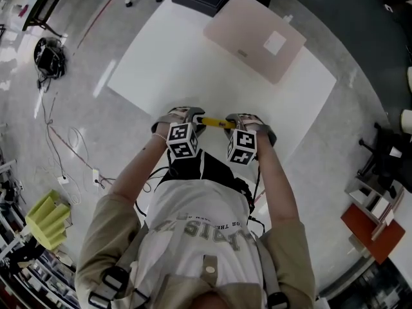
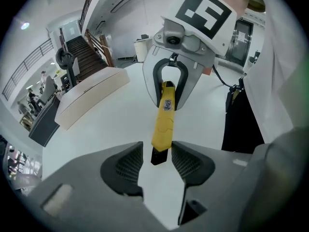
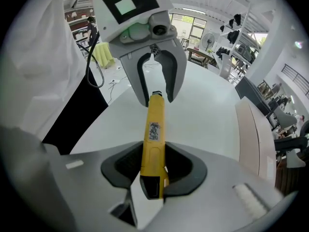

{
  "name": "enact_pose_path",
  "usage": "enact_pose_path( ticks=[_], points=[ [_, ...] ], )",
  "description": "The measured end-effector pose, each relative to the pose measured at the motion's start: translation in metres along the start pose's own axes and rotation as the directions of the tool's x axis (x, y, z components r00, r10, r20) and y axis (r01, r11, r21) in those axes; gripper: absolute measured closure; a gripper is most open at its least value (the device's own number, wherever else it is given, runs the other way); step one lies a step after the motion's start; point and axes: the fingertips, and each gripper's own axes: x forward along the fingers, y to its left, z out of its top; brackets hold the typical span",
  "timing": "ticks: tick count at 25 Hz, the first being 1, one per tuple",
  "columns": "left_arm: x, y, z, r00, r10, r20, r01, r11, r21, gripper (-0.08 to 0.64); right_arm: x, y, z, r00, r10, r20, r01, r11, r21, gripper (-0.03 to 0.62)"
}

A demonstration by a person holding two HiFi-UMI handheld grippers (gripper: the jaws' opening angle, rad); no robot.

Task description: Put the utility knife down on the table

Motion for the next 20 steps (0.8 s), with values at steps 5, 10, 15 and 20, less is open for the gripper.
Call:
enact_pose_path(
  ticks=[5, 10, 15, 20],
  points=[
    [0.003, -0.006, -0.003, 1.0, -0.005, -0.017, 0.005, 1.0, 0.014, 0.393, 0.003, 0.003, -0.002, 1.0, 0.007, -0.011, -0.007, 1.0, -0.002, 0.463],
    [0.008, -0.009, -0.006, 0.999, -0.002, -0.047, 0.005, 0.998, 0.059, 0.427, 0.007, 0.005, -0.005, 1.0, 0.012, -0.019, -0.012, 1.0, -0.006, 0.463],
    [0.012, -0.013, -0.007, 0.998, -0.036, -0.058, 0.04, 0.997, 0.063, 0.437, 0.009, 0.007, -0.008, 1.0, 0.024, -0.02, -0.024, 1.0, 0.007, 0.463],
    [0.012, -0.013, -0.006, 0.998, -0.051, -0.041, 0.053, 0.997, 0.063, 0.443, 0.01, 0.007, -0.008, 0.999, 0.037, -0.005, -0.037, 0.999, 0.026, 0.46]
  ],
)
